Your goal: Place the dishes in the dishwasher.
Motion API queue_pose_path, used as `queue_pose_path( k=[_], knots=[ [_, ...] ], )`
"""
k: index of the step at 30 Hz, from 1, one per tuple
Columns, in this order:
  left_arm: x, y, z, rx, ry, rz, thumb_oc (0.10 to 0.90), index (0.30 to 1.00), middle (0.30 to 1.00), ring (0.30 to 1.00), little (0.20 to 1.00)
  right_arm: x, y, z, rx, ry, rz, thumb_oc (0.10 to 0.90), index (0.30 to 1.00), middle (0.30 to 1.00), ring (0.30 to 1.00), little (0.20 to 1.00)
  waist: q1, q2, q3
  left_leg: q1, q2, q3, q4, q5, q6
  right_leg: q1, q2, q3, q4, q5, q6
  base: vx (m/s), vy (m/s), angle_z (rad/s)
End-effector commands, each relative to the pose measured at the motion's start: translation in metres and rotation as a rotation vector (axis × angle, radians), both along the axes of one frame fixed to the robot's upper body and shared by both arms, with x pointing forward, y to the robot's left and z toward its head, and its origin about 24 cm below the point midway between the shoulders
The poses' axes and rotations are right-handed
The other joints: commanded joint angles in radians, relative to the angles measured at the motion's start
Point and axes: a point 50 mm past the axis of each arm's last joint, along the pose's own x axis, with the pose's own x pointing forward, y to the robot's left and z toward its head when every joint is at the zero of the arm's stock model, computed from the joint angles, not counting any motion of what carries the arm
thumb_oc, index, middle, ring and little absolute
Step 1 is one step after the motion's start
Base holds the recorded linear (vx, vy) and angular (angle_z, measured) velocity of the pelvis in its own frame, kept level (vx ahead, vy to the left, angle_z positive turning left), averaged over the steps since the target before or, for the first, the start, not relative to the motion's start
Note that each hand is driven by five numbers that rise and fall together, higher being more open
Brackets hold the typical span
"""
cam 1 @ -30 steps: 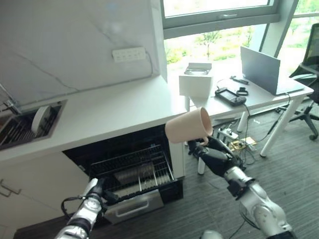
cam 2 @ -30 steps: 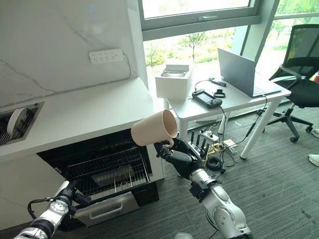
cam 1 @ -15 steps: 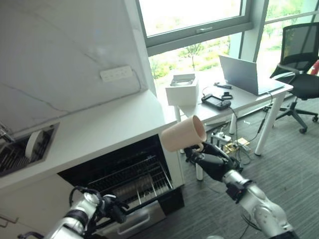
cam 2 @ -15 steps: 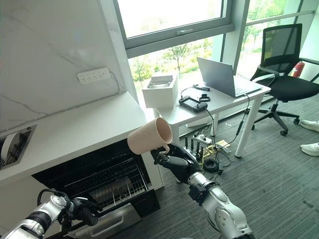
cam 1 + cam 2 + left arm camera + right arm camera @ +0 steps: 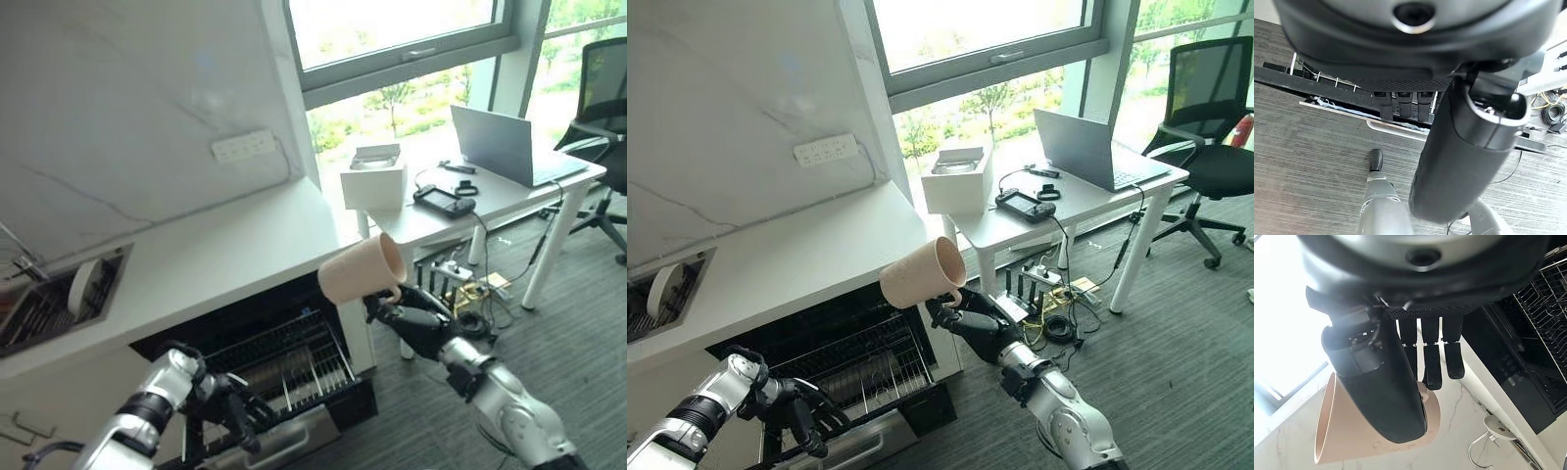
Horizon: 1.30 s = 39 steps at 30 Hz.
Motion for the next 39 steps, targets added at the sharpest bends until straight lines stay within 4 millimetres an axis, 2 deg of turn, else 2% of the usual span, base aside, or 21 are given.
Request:
queue_pose_path(
  k=[1, 5, 7, 9, 11, 12, 13, 17, 19, 24, 30, 34, 39],
  knots=[
    [-0.07, -0.026, -0.034, -0.364, 0.366, 0.067, 0.8, 0.9, 0.9, 0.9, 0.9, 0.019, 0.013, 0.072, 0.175, -0.363, 0.023, 0.4, 0.3, 0.3, 0.3, 0.3, 0.026, -0.073, 0.068, -0.079, 0.036, -0.064, 0.15, -0.113, 0.029, 0.057, -0.026, 0.01, -0.02, -0.077, 0.073, -0.01, -0.003, 0.13],
    [-0.055, -0.02, -0.031, -0.355, 0.158, 0.203, 0.8, 0.9, 0.9, 0.9, 0.9, 0.019, 0.012, 0.071, 0.165, -0.363, 0.009, 0.4, 0.3, 0.3, 0.3, 0.3, 0.044, -0.075, 0.067, -0.084, 0.037, -0.078, 0.15, -0.108, 0.026, 0.061, -0.033, -0.002, -0.02, -0.075, 0.073, 0.0, 0.005, 0.17],
    [-0.03, -0.014, -0.019, -0.353, -0.121, 0.374, 0.8, 0.9, 0.9, 0.9, 0.9, 0.019, 0.009, 0.069, 0.14, -0.367, -0.025, 0.4, 0.3, 0.3, 0.3, 0.3, 0.068, -0.077, 0.067, -0.09, 0.033, -0.094, 0.15, -0.106, 0.026, 0.065, -0.041, -0.015, -0.02, -0.074, 0.073, 0.0, 0.016, 0.24],
    [-0.015, -0.004, -0.007, -0.344, -0.303, 0.494, 0.8, 0.9, 0.9, 0.9, 0.9, 0.02, 0.005, 0.071, 0.123, -0.373, -0.047, 0.4, 0.3, 0.3, 0.3, 0.3, 0.083, -0.078, 0.067, -0.093, 0.032, -0.102, 0.15, -0.104, 0.024, 0.067, -0.046, -0.023, -0.02, -0.074, 0.073, 0.0, 0.016, 0.16],
    [0.003, 0.017, 0.012, -0.261, -0.608, 0.652, 0.8, 0.9, 0.9, 0.9, 0.9, 0.02, 0.0, 0.072, 0.099, -0.385, -0.078, 0.4, 0.3, 0.3, 0.3, 0.3, 0.1, -0.083, 0.068, -0.096, 0.03, -0.112, 0.15, -0.101, 0.023, 0.072, -0.05, -0.034, -0.02, -0.075, 0.073, 0.01, 0.01, 0.24],
    [0.017, 0.037, 0.041, -0.186, -0.869, 0.7, 0.8, 0.9, 0.9, 0.9, 0.9, 0.021, -0.005, 0.074, 0.086, -0.398, -0.106, 0.4, 0.3, 0.3, 0.3, 0.3, 0.119, -0.092, 0.068, -0.1, 0.028, -0.126, 0.15, -0.099, 0.022, 0.076, -0.057, -0.049, -0.02, -0.077, 0.074, 0.0, -0.006, 0.33],
    [0.022, 0.043, 0.058, -0.186, -0.983, 0.726, 0.8, 0.9, 0.9, 0.9, 0.9, 0.021, -0.008, 0.076, 0.077, -0.407, -0.121, 0.4, 0.3, 0.3, 0.3, 0.3, 0.129, -0.098, 0.069, -0.103, 0.027, -0.132, 0.15, -0.098, 0.02, 0.077, -0.059, -0.055, -0.02, -0.077, 0.073, 0.0, -0.017, 0.42],
    [0.026, 0.049, 0.102, -0.205, -1.333, 0.822, 0.8, 0.9, 0.9, 0.9, 0.9, 0.027, -0.017, 0.084, 0.042, -0.455, -0.204, 0.4, 0.3, 0.3, 0.3, 0.3, 0.18, -0.12, 0.077, -0.115, 0.026, -0.162, 0.15, -0.094, 0.016, 0.088, -0.069, -0.086, -0.02, -0.082, 0.065, -0.02, -0.024, 0.27],
    [0.027, 0.046, 0.119, -0.226, -1.433, 0.865, 0.8, 0.9, 0.9, 0.9, 0.9, 0.031, -0.021, 0.089, 0.04, -0.478, -0.253, 0.4, 0.3, 0.3, 0.3, 0.3, 0.201, -0.129, 0.082, -0.119, 0.024, -0.178, 0.15, -0.094, 0.015, 0.094, -0.07, -0.099, -0.02, -0.087, 0.059, -0.03, -0.021, 0.28],
    [0.028, 0.037, 0.145, -0.296, -1.583, 0.917, 0.8, 0.9, 0.9, 0.9, 0.9, 0.037, -0.025, 0.099, 0.03, -0.513, -0.323, 0.4, 0.3, 0.3, 0.3, 0.3, 0.227, -0.141, 0.081, -0.122, 0.02, -0.203, 0.15, -0.099, 0.015, 0.104, -0.067, -0.107, -0.02, -0.096, 0.051, 0.0, -0.006, 0.18],
    [0.026, 0.026, 0.16, -0.304, -1.668, 0.858, 0.8, 0.9, 0.9, 0.9, 0.9, 0.038, -0.027, 0.101, 0.034, -0.515, -0.355, 0.4, 0.3, 0.3, 0.3, 0.3, 0.236, -0.146, 0.078, -0.118, 0.019, -0.212, 0.15, -0.103, 0.016, 0.113, -0.063, -0.106, -0.02, -0.1, 0.049, 0.0, 0.0, 0.0],
    [0.027, 0.022, 0.156, -0.308, -1.626, 0.833, 0.8, 0.9, 0.9, 0.9, 0.9, 0.038, -0.025, 0.099, 0.02, -0.506, -0.356, 0.4, 0.3, 0.3, 0.3, 0.3, 0.235, -0.145, 0.076, -0.114, 0.019, -0.21, 0.15, -0.102, 0.017, 0.115, -0.061, -0.104, -0.02, -0.1, 0.048, 0.01, 0.0, 0.0],
    [0.028, 0.021, 0.135, -0.311, -1.486, 0.914, 0.8, 0.9, 0.9, 0.9, 0.9, 0.039, -0.027, 0.094, 0.0, -0.478, -0.361, 0.4, 0.3, 0.3, 0.3, 0.3, 0.23, -0.142, 0.08, -0.109, 0.023, -0.202, 0.15, -0.1, 0.017, 0.117, -0.058, -0.101, -0.02, -0.099, 0.047, 0.01, 0.001, 0.0]
  ],
)
